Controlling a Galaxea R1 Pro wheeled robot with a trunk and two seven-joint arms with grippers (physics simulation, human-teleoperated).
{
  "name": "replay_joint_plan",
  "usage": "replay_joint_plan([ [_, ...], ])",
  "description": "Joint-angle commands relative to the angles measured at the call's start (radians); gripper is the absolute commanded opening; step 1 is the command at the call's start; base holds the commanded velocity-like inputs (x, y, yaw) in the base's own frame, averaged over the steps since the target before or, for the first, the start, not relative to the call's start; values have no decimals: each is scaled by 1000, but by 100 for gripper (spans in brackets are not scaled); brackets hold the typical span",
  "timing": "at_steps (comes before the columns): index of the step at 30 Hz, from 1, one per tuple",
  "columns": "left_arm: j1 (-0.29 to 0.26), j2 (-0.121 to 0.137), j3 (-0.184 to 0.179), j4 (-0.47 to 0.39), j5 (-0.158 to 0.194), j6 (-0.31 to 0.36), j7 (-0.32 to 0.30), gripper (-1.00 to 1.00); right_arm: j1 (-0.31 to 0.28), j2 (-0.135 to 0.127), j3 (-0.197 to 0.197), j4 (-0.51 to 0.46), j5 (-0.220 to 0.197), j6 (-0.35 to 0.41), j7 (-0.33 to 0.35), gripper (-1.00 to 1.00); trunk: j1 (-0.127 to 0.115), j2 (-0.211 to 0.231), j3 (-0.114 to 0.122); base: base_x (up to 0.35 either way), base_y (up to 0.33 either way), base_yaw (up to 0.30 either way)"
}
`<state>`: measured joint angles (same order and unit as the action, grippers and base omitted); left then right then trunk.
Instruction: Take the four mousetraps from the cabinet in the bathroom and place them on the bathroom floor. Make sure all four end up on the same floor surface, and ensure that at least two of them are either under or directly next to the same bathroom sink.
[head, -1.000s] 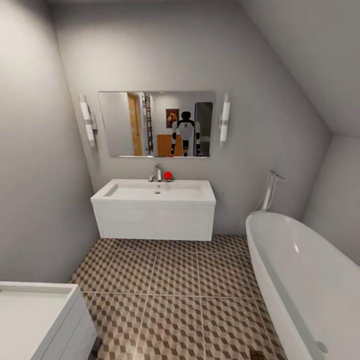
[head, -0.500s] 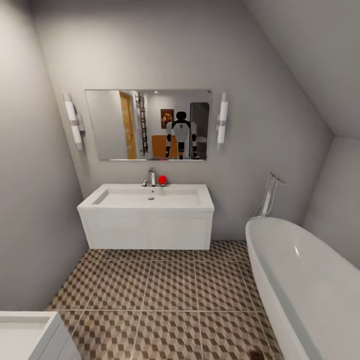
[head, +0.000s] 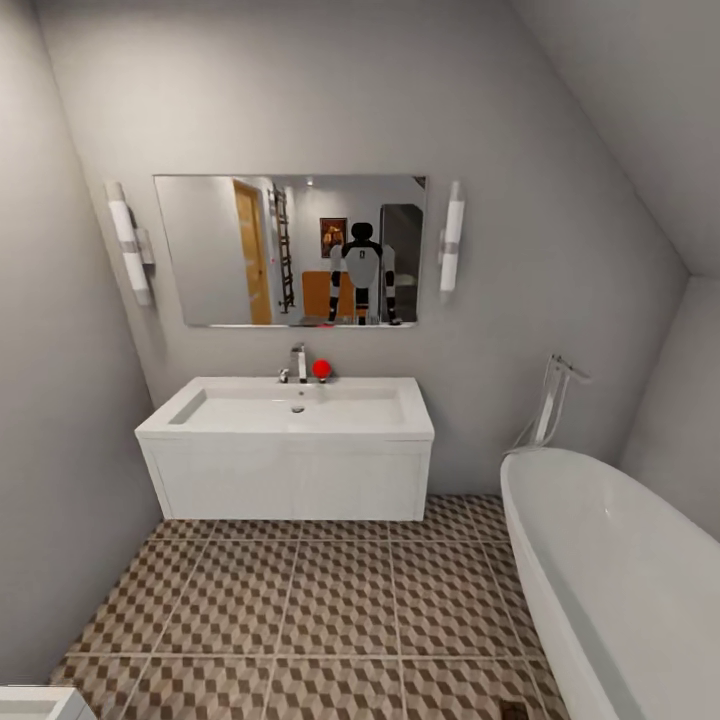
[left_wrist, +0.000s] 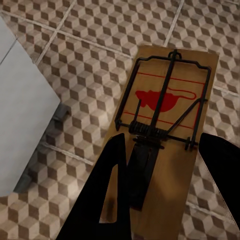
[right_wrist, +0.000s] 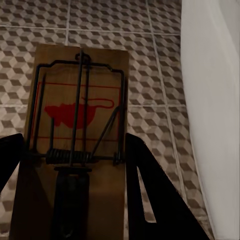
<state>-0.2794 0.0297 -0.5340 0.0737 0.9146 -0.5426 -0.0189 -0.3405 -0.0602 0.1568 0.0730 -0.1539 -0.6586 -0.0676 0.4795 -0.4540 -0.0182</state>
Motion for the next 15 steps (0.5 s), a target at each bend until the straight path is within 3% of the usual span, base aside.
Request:
replay_joint_plan([
  [1, -1, -1, -7, 3, 6, -4, -2, -100, -2, 0, 9, 4, -10, -6, 2, -100, 1, -2, -2, 328, 0, 0],
  [15, -1, -1, -7, 3, 6, -4, -1, -100, -2, 0, 9, 4, -10, -6, 2, -100, 1, -2, -2, 327, 0, 0],
])
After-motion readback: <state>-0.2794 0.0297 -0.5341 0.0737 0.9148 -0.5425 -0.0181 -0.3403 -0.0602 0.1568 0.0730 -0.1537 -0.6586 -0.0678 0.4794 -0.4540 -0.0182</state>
